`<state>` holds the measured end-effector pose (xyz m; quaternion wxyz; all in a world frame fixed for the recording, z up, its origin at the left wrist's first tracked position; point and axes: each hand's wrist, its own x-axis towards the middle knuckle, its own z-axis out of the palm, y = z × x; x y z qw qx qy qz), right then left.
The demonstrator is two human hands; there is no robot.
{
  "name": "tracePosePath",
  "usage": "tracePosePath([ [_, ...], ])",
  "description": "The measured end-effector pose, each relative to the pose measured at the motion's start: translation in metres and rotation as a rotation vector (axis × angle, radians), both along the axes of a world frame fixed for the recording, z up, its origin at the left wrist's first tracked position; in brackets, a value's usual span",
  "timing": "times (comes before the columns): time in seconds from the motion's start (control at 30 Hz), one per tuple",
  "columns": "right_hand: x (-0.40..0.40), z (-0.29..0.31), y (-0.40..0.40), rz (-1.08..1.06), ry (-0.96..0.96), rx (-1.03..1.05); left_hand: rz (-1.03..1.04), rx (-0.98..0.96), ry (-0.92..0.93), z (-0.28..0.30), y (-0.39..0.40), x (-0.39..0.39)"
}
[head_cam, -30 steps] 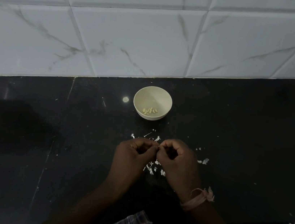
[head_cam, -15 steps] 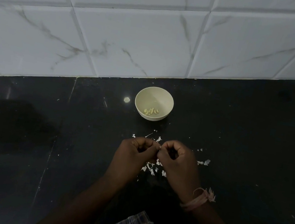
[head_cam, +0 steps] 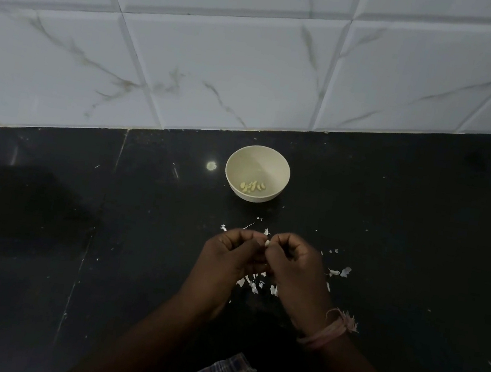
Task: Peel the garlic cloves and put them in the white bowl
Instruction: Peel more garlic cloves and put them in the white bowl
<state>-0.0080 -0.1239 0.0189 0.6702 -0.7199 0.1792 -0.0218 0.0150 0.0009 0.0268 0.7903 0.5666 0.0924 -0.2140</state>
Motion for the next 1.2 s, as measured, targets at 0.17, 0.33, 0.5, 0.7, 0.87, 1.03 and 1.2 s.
tracePosePath([
  [0.17, 0.002, -0.001, 0.000, -0.024, 0.035, 0.067, -0.009, 0.040, -0.071, -0.005, 0.002, 0.001],
  [0.33, 0.003, -0.002, -0.001, -0.028, 0.029, 0.031, -0.045, 0.296, -0.286, -0.006, 0.006, 0.000],
  [0.5, 0.003, 0.001, -0.003, -0.002, 0.010, 0.001, -0.049, 0.395, -0.349, -0.003, 0.005, 0.002],
  [0.7, 0.004, 0.004, -0.001, -0.006, -0.006, 0.048, -0.040, 0.271, -0.236, -0.002, 0.002, -0.001],
  [0.87, 0.003, 0.001, 0.000, 0.006, 0.000, 0.073, -0.015, 0.231, -0.164, -0.006, 0.000, 0.000],
  [1.03, 0.004, 0.001, 0.002, -0.012, 0.013, 0.042, 0.020, 0.162, -0.107, -0.009, -0.004, 0.000],
  [1.2, 0.005, -0.001, 0.003, -0.041, 0.025, 0.053, 0.066, -0.018, 0.036, -0.011, -0.010, -0.003],
])
